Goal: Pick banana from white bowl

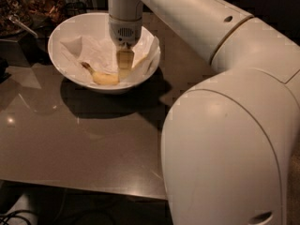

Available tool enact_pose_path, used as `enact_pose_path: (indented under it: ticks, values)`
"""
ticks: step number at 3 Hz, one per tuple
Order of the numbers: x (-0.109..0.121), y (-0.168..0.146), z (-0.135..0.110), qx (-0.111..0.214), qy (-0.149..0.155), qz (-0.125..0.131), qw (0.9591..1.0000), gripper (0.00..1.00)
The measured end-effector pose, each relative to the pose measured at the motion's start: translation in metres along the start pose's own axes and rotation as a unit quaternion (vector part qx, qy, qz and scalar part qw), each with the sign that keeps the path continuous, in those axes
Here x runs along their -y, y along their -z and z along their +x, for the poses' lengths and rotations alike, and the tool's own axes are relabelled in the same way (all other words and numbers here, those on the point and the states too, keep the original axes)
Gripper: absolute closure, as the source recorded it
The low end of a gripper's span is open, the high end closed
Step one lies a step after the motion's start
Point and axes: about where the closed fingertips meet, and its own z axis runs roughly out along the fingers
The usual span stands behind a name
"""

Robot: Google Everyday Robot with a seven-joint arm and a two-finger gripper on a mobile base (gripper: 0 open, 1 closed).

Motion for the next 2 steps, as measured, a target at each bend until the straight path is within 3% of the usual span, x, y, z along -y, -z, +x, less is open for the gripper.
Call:
enact_pose_path:
  ticks: [2]
  values:
    - [0.0018,-0.0186,0.0008,-0.015,0.002,-0.009,0.9999,0.42]
